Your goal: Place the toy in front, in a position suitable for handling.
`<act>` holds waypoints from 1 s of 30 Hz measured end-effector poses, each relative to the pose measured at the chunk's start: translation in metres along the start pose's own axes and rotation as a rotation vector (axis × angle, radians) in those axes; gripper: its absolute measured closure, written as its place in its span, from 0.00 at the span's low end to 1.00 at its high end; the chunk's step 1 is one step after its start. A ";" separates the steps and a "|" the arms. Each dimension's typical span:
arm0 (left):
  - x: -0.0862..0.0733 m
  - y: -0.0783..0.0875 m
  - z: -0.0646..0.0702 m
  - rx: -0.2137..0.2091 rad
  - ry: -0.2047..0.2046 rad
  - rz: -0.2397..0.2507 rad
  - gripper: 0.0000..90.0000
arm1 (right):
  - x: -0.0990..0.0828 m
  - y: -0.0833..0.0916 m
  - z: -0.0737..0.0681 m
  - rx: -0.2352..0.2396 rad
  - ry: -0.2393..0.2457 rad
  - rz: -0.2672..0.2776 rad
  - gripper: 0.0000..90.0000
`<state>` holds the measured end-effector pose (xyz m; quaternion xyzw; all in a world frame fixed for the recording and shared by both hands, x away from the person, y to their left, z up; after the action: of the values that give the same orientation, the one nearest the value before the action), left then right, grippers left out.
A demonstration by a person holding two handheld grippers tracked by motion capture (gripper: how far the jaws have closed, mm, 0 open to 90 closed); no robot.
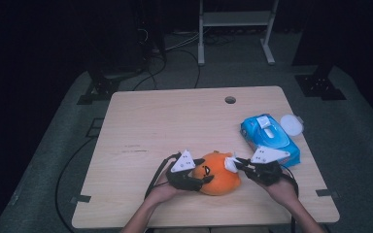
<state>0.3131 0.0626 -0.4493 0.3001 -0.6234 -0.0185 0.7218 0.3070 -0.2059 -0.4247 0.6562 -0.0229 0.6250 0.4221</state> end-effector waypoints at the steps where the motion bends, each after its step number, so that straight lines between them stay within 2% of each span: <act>1: 0.000 0.000 0.001 -0.003 -0.008 0.000 0.39 | 0.003 -0.002 0.002 0.002 -0.009 0.005 0.91; 2: 0.000 0.000 0.001 -0.003 -0.008 -0.002 0.39 | 0.005 -0.005 0.003 0.006 -0.008 0.008 0.91; 4: 0.001 0.002 -0.001 -0.013 0.016 0.000 0.36 | 0.007 -0.009 0.003 0.021 -0.010 0.004 0.91; 6: 0.004 0.006 -0.005 -0.024 0.061 0.011 0.26 | 0.006 -0.009 0.001 0.027 -0.012 0.003 0.91; 8: 0.006 0.008 -0.011 -0.006 0.113 0.008 0.19 | 0.003 -0.007 -0.002 0.032 -0.012 0.010 0.91; 10: 0.005 0.007 -0.013 -0.021 0.139 0.003 0.20 | -0.001 -0.003 -0.006 0.038 -0.013 0.014 0.91; 11: 0.004 0.007 -0.012 -0.040 0.147 0.002 0.24 | -0.003 -0.001 -0.006 0.039 -0.011 0.012 0.91; 12: 0.004 0.005 -0.010 -0.049 0.143 0.001 0.27 | -0.005 0.001 -0.008 0.043 -0.013 0.012 0.91; 14: 0.004 0.003 -0.004 -0.054 0.090 -0.014 0.32 | -0.006 0.005 -0.009 0.051 -0.016 0.017 0.91; 17: 0.006 0.001 0.006 -0.053 0.020 -0.037 0.35 | -0.001 0.007 -0.014 0.070 -0.008 0.032 0.91; 21: 0.005 0.002 0.010 -0.055 -0.033 -0.058 0.36 | 0.012 0.001 -0.020 0.086 0.027 0.052 0.91; 25: 0.000 0.005 0.007 -0.067 -0.033 -0.054 0.37 | 0.015 -0.003 -0.016 0.071 0.044 0.038 0.91; 30: -0.002 0.006 0.004 -0.096 -0.007 -0.049 0.36 | -0.001 0.006 -0.004 0.027 -0.008 0.021 0.91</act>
<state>0.3074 0.0667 -0.4484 0.2801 -0.6166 -0.0671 0.7327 0.2999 -0.2077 -0.4230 0.6643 -0.0228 0.6269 0.4065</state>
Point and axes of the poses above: each handheld gripper's, and its own axes: y roughly backward along the jaws, x roughly out of its top, z roughly to its right, the point moved 1 cm from there along -y, roughly forward along the jaws, and after that the axes turned 4 degrees about y, right-handed, at the moved point
